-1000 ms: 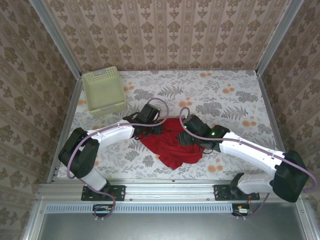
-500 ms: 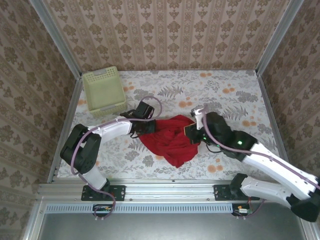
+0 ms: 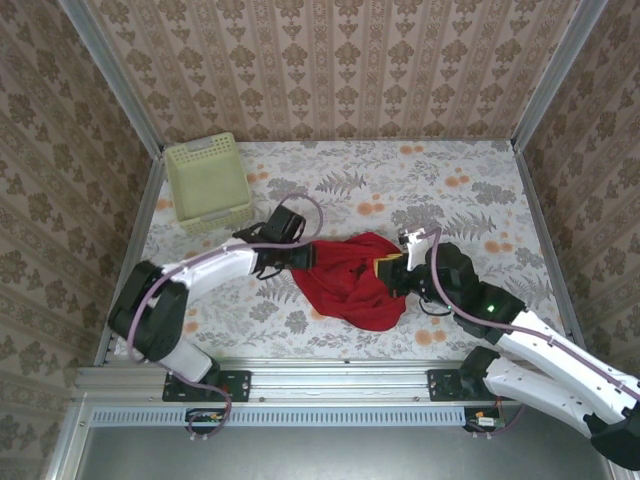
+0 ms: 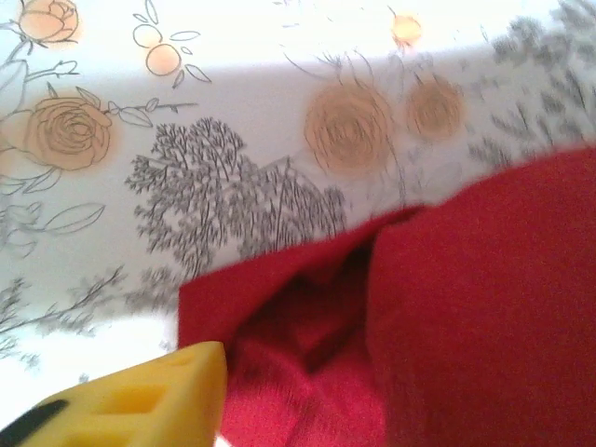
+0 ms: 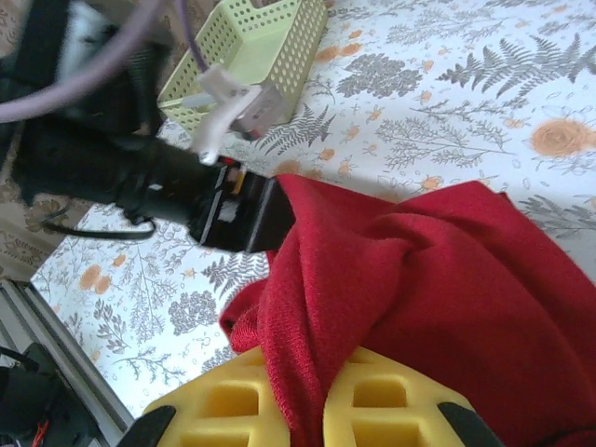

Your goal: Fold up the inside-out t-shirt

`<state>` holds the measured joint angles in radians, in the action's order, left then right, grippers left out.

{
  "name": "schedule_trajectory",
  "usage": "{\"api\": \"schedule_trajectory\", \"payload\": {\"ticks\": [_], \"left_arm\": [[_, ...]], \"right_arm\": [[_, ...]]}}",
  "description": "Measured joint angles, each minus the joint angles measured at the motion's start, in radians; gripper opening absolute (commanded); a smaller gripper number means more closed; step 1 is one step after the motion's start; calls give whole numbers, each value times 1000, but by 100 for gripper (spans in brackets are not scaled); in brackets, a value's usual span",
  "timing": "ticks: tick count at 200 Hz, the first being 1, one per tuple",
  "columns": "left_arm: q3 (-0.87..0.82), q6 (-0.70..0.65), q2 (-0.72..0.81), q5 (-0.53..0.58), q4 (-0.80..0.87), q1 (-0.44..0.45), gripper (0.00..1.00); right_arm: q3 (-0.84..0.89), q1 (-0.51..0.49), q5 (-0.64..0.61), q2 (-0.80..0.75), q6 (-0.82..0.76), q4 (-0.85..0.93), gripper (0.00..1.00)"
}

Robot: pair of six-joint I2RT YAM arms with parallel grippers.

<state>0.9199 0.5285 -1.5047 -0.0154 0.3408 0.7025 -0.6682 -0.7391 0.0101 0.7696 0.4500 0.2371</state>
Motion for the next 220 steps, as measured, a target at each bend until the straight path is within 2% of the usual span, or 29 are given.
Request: {"api": "schedule_trajectory", "payload": {"ticks": [37,69,90,119,143,188,220], "left_arm": [[-28,-27,256,85,12,201,71],[-28,-51,308,110,-27,351,73],[-28,-54,299,111,-53,390,72],[-16,-54,249,134,-59,392,68],[-16,-53,230,135,-67,392,52],[-15,-46,225,151,-75,383,0],[-12,-55,250,146,-57,337,0]], "right_arm": [[6,0,22,38,18,-78,0],[7,0,26,42,24,-108,0],[8,0,26,42,26,-113,0],[10,0,25,41,26,-118,0],[18,0,25,41,26,-120,0],[34,0,-13,30,25,-101,0],[34,35,-59,34,21,-54,0]]}}
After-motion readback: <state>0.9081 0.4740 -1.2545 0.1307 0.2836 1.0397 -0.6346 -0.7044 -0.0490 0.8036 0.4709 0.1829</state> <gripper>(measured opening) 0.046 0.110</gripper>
